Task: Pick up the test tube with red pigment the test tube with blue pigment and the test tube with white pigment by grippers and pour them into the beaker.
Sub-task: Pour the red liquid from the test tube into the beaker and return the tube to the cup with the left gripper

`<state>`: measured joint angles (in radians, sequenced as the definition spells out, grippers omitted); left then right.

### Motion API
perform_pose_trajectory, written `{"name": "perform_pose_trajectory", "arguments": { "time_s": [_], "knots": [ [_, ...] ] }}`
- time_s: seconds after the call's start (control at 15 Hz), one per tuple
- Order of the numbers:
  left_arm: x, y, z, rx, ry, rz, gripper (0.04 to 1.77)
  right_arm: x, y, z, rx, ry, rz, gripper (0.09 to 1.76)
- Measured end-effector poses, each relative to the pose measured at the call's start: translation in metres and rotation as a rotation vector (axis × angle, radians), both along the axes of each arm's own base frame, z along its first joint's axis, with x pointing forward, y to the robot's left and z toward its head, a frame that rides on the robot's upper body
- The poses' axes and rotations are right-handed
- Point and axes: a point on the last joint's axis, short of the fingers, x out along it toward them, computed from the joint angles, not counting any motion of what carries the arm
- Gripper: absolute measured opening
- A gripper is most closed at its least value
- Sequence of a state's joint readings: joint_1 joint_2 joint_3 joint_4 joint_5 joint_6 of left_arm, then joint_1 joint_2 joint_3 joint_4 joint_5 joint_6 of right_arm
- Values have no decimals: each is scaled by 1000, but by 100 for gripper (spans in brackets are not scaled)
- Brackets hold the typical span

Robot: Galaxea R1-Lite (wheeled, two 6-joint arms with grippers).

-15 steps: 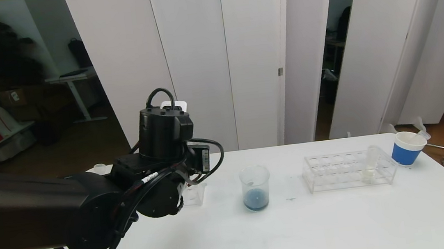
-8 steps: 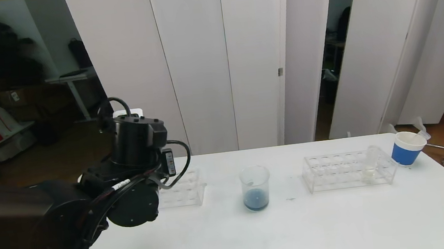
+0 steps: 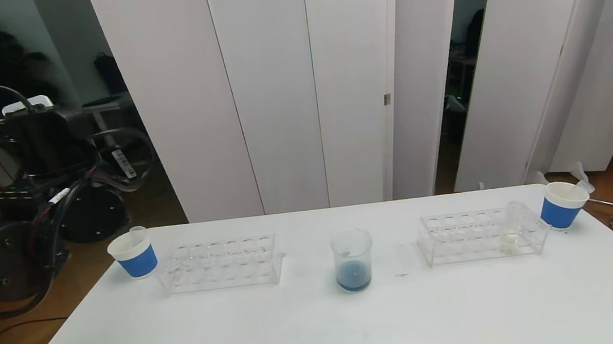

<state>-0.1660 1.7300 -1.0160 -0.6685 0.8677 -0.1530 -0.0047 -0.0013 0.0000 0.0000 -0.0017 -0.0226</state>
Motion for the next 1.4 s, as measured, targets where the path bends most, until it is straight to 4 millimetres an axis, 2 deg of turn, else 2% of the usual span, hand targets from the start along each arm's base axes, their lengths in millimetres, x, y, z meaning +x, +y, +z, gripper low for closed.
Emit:
{"name": "perform_pose_trajectory", "arguments": {
  "time_s": [0.13,0.27,0.47,0.73,1.07,1.4],
  "knots": [
    [16,24,5,1,-50,21,60,0,0,0,0,0,0,175],
    [31,43,2,2,-78,54,60,0,0,0,0,0,0,175],
    [58,68,-19,22,-67,87,60,0,0,0,0,0,0,175],
    [85,97,-58,53,-14,104,60,0,0,0,0,0,0,175],
    [98,116,-98,31,57,93,60,0,0,0,0,0,0,175],
    [97,120,-131,-66,90,71,60,0,0,0,0,0,0,175]
  ]
}}
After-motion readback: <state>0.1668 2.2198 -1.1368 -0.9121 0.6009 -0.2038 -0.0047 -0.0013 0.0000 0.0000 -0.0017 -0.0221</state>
